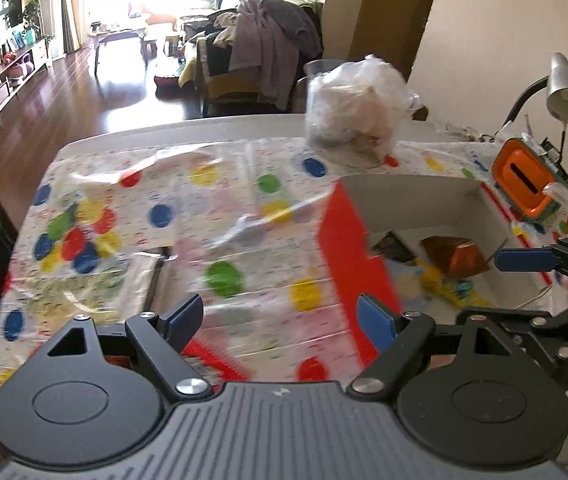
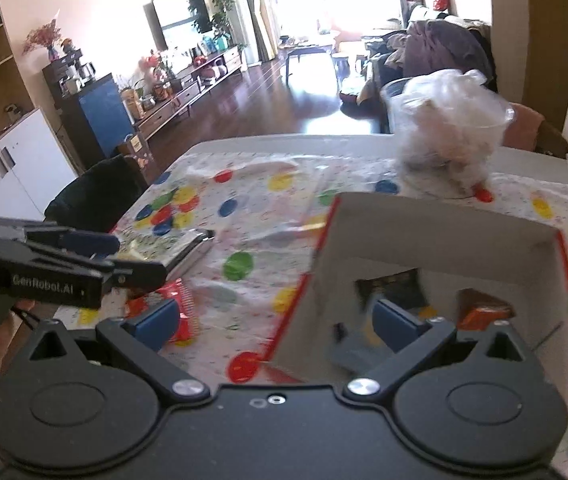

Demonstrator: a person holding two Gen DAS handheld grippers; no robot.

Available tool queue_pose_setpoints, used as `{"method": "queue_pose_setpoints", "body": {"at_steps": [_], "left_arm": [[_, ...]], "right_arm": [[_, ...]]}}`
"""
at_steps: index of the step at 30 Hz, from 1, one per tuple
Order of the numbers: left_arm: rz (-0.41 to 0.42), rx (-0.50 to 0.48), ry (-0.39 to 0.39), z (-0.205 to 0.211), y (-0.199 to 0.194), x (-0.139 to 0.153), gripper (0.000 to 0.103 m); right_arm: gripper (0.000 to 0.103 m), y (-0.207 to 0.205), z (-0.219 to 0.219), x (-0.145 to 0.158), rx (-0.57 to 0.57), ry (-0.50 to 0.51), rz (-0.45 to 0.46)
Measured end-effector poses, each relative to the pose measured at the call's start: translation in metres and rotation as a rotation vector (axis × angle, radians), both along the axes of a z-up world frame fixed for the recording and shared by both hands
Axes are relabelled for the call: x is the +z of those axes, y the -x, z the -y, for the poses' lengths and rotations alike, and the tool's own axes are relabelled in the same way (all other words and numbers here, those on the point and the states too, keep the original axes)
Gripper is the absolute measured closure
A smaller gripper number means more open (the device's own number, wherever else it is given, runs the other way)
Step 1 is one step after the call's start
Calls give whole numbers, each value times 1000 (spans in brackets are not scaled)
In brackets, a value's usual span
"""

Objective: Organize snacks
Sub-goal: 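Withdraw both open tools from the box toward the snack pile, then grasp the cream snack bag with the left tool while the right tool grasps the red crisp bag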

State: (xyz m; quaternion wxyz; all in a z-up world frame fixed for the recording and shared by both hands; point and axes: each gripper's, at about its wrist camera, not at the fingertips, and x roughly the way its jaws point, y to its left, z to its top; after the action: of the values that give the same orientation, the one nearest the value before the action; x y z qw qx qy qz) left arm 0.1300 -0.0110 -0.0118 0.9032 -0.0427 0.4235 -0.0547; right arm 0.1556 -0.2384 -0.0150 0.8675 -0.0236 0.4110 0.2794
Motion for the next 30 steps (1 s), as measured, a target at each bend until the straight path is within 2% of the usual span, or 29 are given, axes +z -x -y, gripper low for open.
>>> {"method": "queue_pose_setpoints", "body": {"at_steps": [5, 9, 14, 17, 23, 27, 30], "left_arm": [[-26, 43, -23, -52, 2, -5, 19], [-60, 115, -1, -94, -4, -13, 19], [-137, 210, 16, -134, -18, -31, 19], [-193, 303, 30, -157, -29, -47, 19], [-298, 445, 125, -190, -50, -75, 19], [-383, 568, 255, -209, -63, -98, 19], [-410, 660, 294, -219, -67, -109, 20]], "right_arm": [[0, 7, -39, -9, 5, 20, -15], [0, 9, -68, -16, 5, 37, -27], [0, 10, -99, -27, 10, 61, -47], [0, 9, -114, -35, 1, 74, -68], [0, 5, -137, -51, -20, 103, -109], [0, 3, -151, -61, -31, 119, -136], [0, 0, -161, -68, -40, 140, -147]]}}
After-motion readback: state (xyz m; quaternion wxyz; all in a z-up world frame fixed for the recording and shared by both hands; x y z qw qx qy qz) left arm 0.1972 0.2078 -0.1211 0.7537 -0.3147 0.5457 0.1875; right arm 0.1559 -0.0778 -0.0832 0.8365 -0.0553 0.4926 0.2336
